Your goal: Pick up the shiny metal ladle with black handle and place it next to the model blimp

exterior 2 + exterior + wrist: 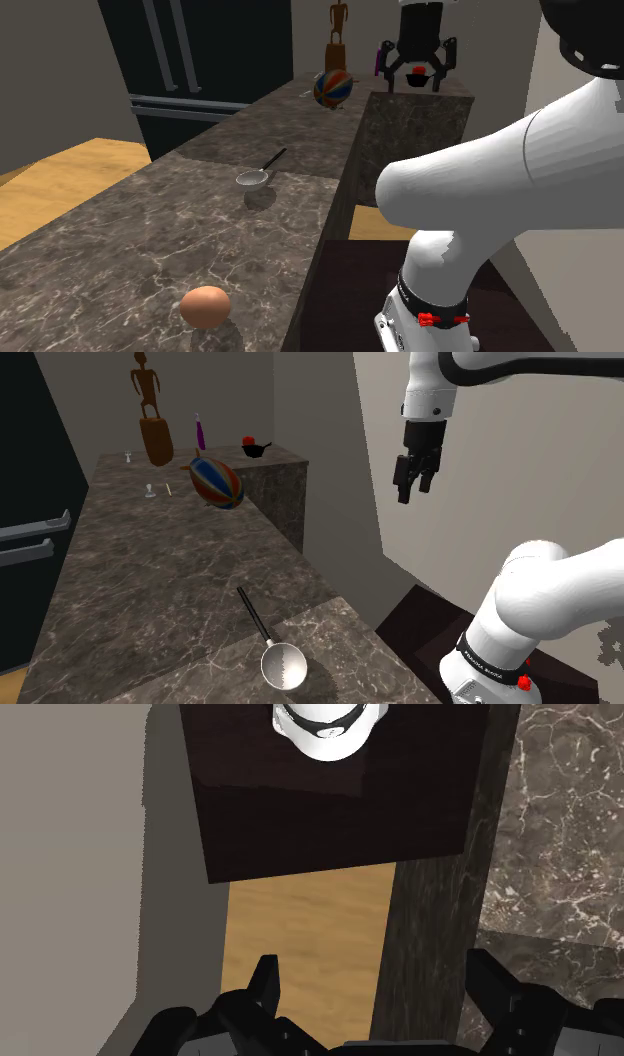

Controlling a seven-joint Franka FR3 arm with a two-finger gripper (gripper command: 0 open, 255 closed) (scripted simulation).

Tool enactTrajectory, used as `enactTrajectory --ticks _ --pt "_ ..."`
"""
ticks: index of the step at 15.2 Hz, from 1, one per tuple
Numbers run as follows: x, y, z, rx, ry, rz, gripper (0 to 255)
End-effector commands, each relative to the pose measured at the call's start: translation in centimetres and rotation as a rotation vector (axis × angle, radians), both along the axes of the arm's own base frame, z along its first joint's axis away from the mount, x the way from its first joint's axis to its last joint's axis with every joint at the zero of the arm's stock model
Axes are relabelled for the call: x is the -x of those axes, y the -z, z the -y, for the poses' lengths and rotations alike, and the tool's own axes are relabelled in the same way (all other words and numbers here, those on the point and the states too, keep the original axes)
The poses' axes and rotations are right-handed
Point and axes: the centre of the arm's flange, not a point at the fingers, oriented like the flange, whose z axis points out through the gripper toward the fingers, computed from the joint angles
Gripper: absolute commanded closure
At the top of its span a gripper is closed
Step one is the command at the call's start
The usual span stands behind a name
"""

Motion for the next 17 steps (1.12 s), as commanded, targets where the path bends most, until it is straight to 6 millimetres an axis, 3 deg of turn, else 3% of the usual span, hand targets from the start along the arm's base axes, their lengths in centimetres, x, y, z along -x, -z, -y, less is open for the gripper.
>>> enactTrajectory --ticks 1,17 --pt "0.0 0.0 0.0 0.000 0.000 0.000 0" --pt "-2.5 11.0 -16.5 -0.054 0.090 0.117 0"
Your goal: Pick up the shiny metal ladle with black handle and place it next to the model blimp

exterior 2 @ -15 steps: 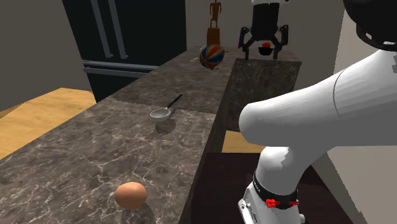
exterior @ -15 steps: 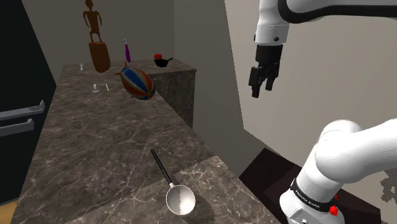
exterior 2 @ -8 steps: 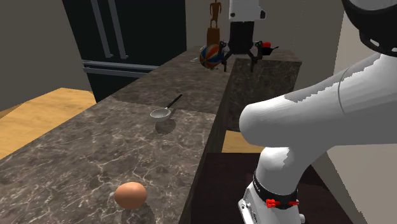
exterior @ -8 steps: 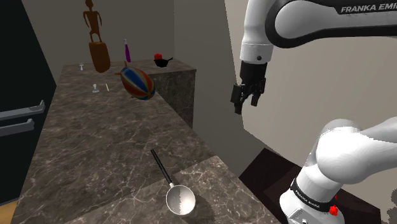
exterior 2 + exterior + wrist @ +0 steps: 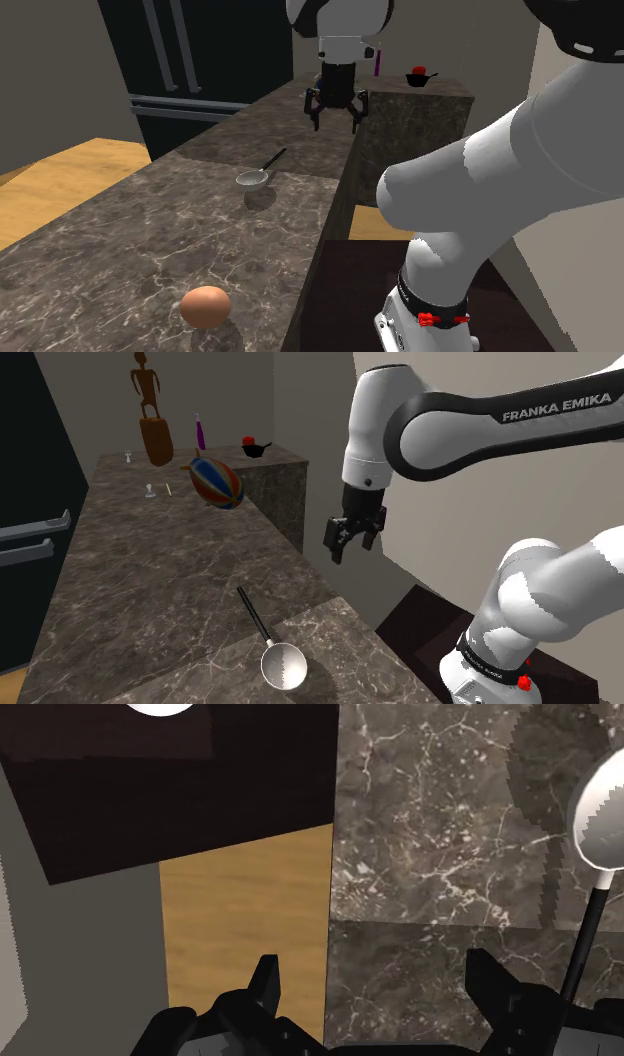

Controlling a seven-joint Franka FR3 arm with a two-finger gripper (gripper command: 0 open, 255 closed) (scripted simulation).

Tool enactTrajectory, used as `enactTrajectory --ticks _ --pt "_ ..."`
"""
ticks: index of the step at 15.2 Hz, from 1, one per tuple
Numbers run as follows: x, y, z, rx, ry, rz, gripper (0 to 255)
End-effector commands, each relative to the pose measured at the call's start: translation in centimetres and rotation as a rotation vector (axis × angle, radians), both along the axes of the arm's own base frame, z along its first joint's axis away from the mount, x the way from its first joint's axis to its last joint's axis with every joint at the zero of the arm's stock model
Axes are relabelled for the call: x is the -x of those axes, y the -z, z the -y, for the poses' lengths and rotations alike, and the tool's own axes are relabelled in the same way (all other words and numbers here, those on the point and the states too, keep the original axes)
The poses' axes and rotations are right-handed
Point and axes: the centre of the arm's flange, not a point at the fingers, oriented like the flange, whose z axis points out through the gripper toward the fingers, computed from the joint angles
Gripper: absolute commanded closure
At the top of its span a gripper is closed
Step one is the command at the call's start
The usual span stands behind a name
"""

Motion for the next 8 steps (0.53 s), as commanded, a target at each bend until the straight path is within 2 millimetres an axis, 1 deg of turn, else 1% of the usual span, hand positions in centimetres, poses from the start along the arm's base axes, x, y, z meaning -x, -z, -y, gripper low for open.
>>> enactTrajectory --ticks 1,8 --pt "-0.4 1.1 -2.1 -0.009 0.013 0.017 0" --pt "-2.4 5.5 -9.4 -0.032 0.052 0.068 0"
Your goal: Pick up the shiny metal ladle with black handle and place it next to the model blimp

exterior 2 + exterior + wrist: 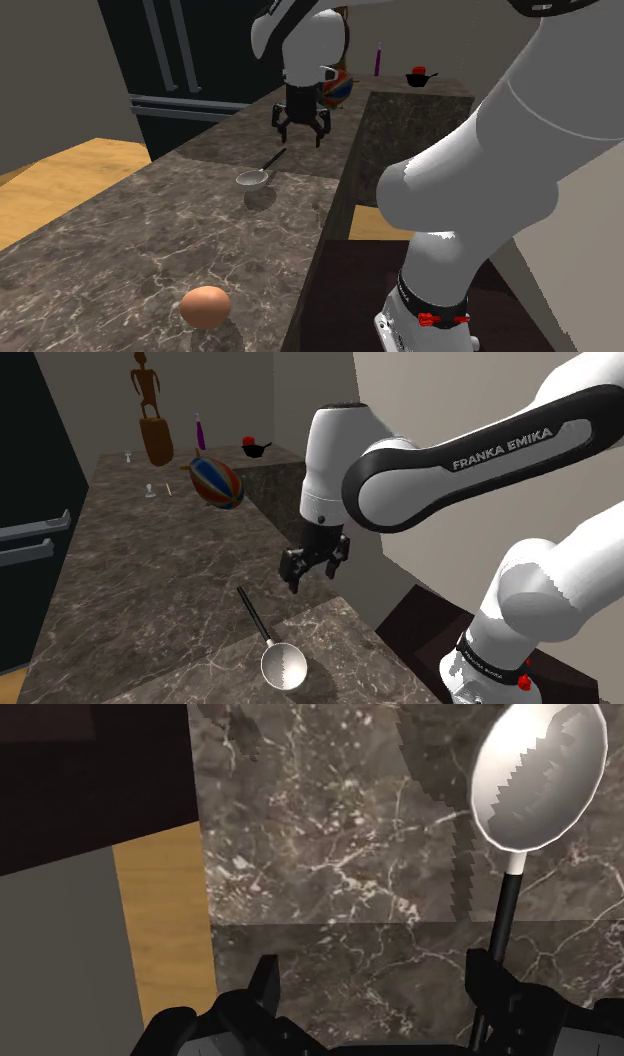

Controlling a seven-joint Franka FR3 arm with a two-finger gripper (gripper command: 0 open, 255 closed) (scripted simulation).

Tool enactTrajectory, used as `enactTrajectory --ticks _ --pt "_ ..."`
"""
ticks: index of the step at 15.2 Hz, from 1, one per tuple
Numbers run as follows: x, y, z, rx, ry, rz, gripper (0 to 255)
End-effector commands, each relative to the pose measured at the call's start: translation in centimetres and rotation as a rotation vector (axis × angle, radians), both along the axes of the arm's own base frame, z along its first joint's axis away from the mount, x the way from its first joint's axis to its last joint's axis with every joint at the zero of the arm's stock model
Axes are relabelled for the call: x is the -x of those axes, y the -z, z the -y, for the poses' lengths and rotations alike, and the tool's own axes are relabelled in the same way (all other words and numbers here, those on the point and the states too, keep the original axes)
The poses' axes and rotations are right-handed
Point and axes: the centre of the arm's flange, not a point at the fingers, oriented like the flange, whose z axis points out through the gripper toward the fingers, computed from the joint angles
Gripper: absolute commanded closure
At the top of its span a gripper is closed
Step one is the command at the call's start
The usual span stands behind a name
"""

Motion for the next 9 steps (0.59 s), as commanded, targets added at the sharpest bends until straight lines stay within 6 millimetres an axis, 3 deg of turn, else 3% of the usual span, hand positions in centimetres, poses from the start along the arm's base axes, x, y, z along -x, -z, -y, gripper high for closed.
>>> enactTrajectory --ticks 1,8,9 --pt "-0.5 1.2 -2.0 -0.010 0.013 0.016 0" --pt "-3.1 5.3 -9.3 -0.033 0.052 0.067 0" --pt "-3.2 5.4 -9.6 -0.034 0.053 0.069 0"
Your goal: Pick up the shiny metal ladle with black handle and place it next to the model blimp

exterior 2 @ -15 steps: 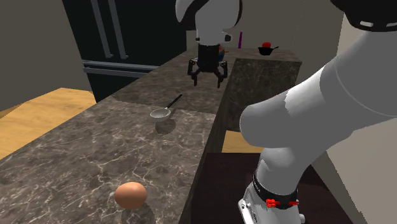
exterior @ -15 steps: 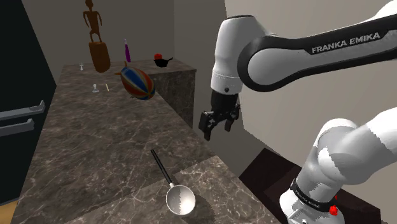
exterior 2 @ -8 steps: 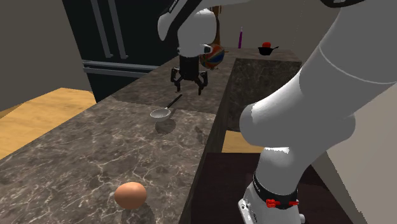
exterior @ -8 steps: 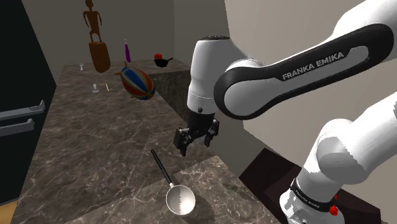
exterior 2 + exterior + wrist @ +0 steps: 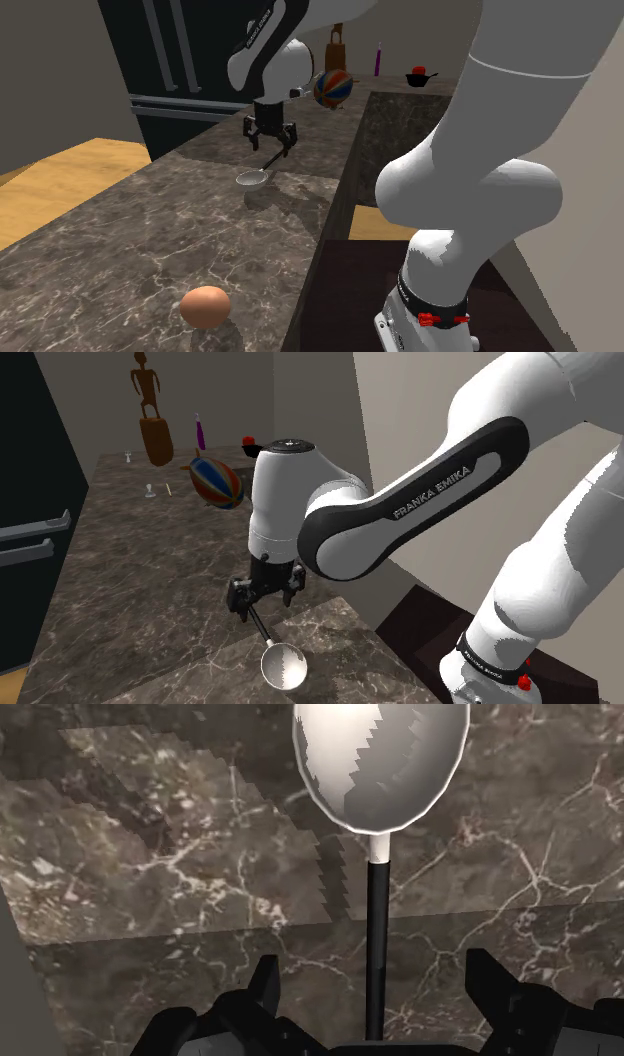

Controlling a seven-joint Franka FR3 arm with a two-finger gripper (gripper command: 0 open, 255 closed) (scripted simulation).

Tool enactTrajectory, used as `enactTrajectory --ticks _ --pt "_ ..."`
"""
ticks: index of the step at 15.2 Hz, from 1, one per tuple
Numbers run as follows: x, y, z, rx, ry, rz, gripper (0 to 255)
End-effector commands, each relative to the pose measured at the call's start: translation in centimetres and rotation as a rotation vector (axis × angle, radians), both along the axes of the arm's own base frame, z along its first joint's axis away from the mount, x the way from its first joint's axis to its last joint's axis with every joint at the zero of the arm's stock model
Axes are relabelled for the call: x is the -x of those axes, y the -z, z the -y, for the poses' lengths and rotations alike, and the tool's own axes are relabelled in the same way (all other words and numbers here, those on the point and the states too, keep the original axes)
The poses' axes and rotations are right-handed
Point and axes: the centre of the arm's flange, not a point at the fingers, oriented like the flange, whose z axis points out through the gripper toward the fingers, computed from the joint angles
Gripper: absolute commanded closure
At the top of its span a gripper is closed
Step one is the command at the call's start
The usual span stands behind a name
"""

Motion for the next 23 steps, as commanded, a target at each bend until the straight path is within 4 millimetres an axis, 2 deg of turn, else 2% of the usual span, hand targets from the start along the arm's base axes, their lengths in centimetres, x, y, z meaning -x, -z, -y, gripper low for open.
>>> enactTrajectory --ticks 1,7,15,16,23 --pt "-0.2 1.2 -0.8 -0.006 0.004 0.005 0" --pt "-0.6 4.6 -1.1 -0.006 0.004 0.005 0" --pt "-0.6 4.6 -1.1 -0.006 0.004 0.005 0" --pt "-0.6 4.6 -1.1 -0.006 0.004 0.005 255" --pt "-0.6 4.6 -1.1 -0.006 0.004 0.005 255"
